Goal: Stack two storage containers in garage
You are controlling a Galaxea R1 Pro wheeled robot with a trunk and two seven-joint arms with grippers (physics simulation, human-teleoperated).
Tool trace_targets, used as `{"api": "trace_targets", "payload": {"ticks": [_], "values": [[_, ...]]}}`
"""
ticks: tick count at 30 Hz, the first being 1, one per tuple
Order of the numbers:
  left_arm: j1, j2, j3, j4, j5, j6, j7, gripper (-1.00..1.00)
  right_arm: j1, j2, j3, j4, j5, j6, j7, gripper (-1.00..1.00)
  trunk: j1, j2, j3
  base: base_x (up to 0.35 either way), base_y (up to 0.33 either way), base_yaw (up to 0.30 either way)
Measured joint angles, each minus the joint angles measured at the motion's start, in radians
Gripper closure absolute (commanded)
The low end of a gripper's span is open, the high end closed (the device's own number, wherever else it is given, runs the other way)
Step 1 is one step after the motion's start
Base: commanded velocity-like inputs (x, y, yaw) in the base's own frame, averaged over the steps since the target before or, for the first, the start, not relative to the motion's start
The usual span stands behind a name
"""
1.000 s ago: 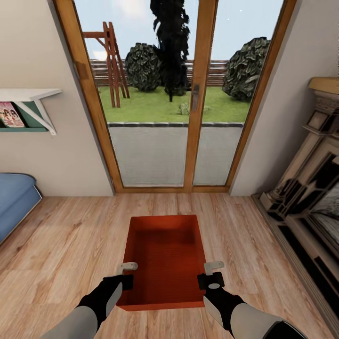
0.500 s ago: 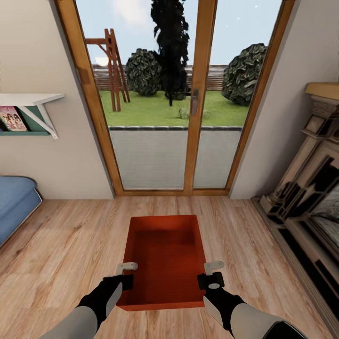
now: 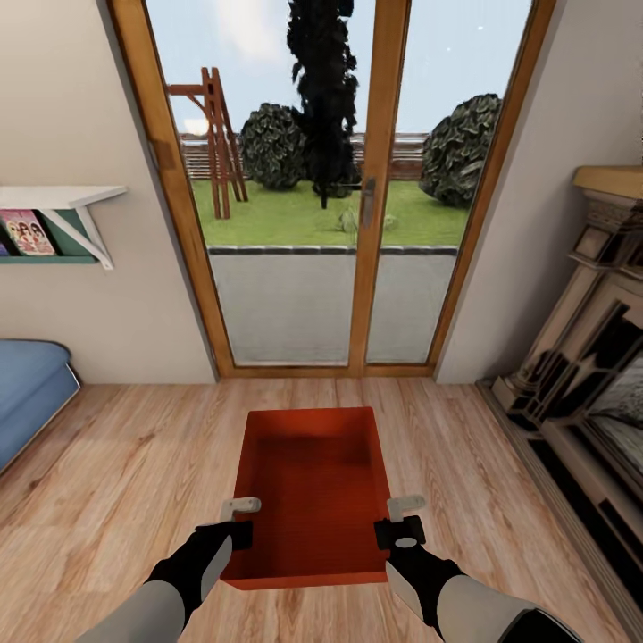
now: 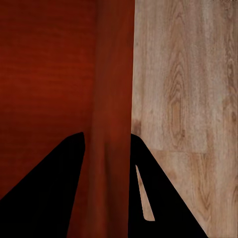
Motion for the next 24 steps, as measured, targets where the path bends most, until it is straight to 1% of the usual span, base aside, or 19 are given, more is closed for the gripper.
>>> {"api": "trace_targets", "payload": {"ticks": [24], "values": [[0.0,0.0,0.0,0.0,0.0,0.0,0.0,1.0,0.0,0.0,0.0,0.0,0.0,0.0,0.0,1.0,0.0,0.0,0.037,0.0,0.0,0.0]]}}
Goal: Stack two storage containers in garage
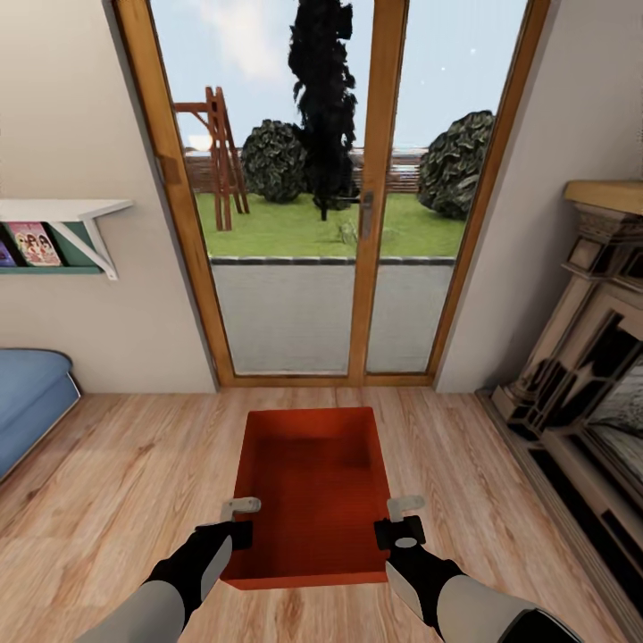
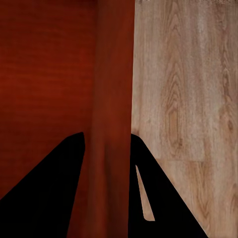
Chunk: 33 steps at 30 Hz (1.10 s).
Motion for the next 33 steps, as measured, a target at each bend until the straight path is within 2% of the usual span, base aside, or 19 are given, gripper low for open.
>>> {"api": "trace_targets", "payload": {"ticks": [33], "values": [[0.0,0.0,0.0,0.0,0.0,0.0,0.0,1.0,0.0,0.0,0.001,0.0,-0.001,0.0,0.0,1.0,0.0,0.0,0.051,0.0,0.0,0.0]]}}
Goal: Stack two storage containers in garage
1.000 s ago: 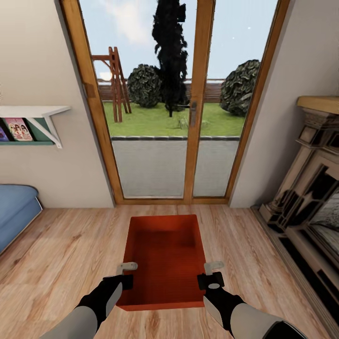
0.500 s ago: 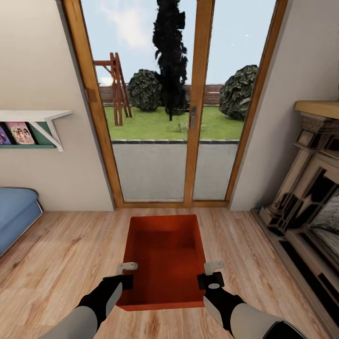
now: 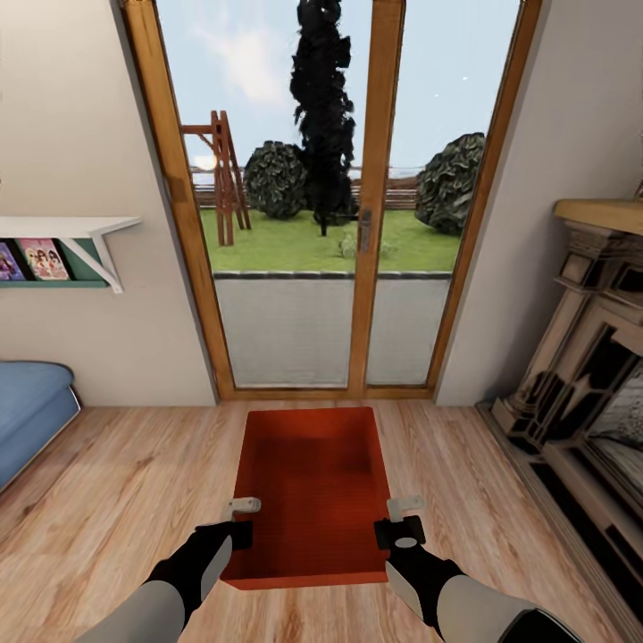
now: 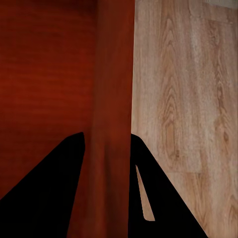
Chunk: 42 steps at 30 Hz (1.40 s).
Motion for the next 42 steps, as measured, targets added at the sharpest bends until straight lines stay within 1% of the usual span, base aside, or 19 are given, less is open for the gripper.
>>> {"api": "trace_targets", "payload": {"ticks": [42], "values": [[0.0,0.0,0.0,-0.001,0.0,0.0,0.0,1.0,0.0,0.0,0.0,-0.001,0.0,0.0,0.0,1.0,0.0,0.0,0.065,0.0,0.0,0.0]]}}
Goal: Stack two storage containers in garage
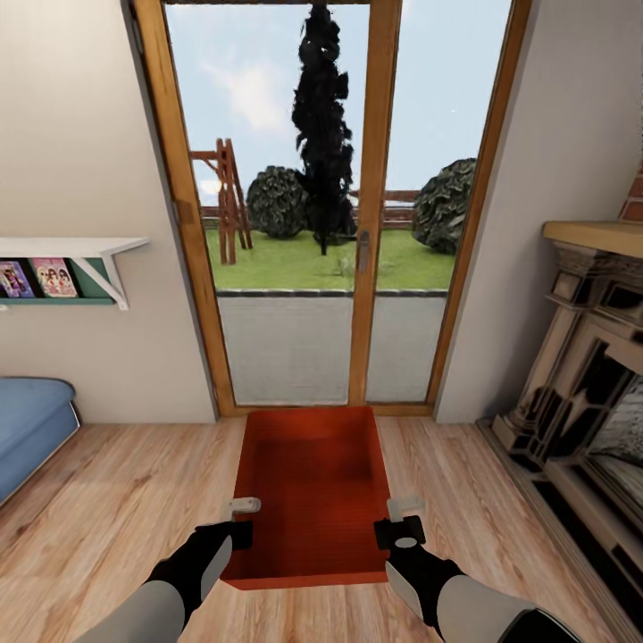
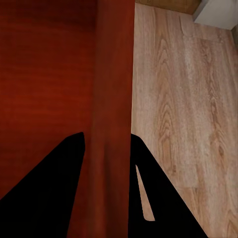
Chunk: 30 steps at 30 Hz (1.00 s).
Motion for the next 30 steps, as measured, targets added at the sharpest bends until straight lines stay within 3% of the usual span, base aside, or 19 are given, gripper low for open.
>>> {"api": "trace_targets", "payload": {"ticks": [12,30], "values": [[0.0,0.0,0.0,0.0,0.0,0.0,0.0,1.0,0.0,0.0,0.002,0.0,-0.002,0.0,0.0,1.0,0.0,0.0,0.017,0.0,0.0,0.0],[0.0,-0.001,0.001,0.001,-0.001,0.0,0.0,1.0,0.0,0.0,-0.001,0.002,0.001,0.0,0.002,1.0,0.0,0.0,0.019,0.0,0.0,0.0]]}}
